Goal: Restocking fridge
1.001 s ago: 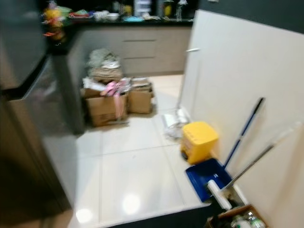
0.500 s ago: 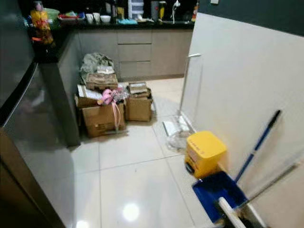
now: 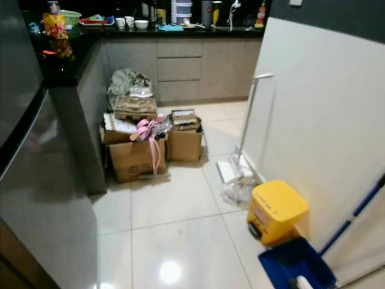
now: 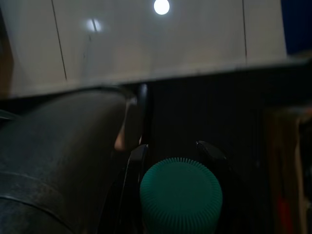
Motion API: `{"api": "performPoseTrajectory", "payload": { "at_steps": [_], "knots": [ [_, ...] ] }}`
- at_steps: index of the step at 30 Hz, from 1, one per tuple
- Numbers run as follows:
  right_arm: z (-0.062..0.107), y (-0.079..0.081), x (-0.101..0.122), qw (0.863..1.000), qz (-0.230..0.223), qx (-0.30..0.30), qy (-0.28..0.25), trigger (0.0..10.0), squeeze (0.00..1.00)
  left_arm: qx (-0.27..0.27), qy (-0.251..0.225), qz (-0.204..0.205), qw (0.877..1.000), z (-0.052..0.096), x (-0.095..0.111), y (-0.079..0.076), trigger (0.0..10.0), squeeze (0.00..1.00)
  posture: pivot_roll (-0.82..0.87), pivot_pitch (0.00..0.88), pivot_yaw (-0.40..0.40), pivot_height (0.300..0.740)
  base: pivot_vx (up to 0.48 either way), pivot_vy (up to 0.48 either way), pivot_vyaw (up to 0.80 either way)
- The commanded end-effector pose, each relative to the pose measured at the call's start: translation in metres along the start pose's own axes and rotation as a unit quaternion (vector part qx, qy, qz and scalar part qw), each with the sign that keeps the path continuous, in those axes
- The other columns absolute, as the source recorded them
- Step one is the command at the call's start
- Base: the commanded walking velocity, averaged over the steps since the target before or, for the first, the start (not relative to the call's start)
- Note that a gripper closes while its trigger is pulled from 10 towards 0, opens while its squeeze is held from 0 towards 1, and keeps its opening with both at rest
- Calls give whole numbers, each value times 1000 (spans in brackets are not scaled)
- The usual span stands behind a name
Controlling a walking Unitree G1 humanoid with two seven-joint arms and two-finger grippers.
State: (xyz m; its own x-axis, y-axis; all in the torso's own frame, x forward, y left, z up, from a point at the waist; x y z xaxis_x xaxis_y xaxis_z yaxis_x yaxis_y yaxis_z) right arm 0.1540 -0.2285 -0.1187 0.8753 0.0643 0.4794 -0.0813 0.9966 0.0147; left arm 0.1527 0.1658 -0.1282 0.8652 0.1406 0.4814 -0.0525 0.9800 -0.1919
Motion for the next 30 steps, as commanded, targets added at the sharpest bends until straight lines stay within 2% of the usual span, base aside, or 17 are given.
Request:
{"api": "performPoseTrajectory", "payload": {
  "at_steps": [1, 15, 27, 30],
  "knots": [
    [1, 0, 3, 1000, 6, 7, -11, 10000, 0, 4, 9, 9, 1000, 2, -8, 2, 10000, 0, -74, 0, -19, 740, 0, 0, 706],
    [2, 2, -2, 1000, 7, 27, -3, 10000, 0, 5, 11, 6, 1000, 2, -8, 3, 10000, 0, -75, 0, -20, 740, 0, 0, 705],
    [2, -1, -3, 1000, 9, 20, -4, 10000, 0, 2, 13, 4, 1000, 2, -8, 3, 10000, 0, -74, 0, -20, 740, 0, 0, 714],
    [2, -3, -3, 1000, 4, 6, 0, 10000, 0, -6, 15, 0, 1000, 2, -9, 1, 10000, 0, -74, 0, -20, 740, 0, -97, 0]
  ]
}}
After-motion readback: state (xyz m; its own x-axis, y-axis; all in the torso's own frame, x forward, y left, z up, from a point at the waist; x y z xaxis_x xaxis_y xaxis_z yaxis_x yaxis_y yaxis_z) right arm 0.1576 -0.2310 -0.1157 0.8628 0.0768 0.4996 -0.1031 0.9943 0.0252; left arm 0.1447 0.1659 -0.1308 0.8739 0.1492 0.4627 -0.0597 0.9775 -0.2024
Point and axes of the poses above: a point about 5 cm out from each wrist's last joint towards the gripper, its own z axis pointing back from the gripper into the wrist, its own x axis along the axis of the wrist's last joint, y = z × x, the point moved 3 cm from there along -z, pointing out of the wrist towards the gripper, and after that the axes turned 2 degrees about z, right-handed, at the moved point
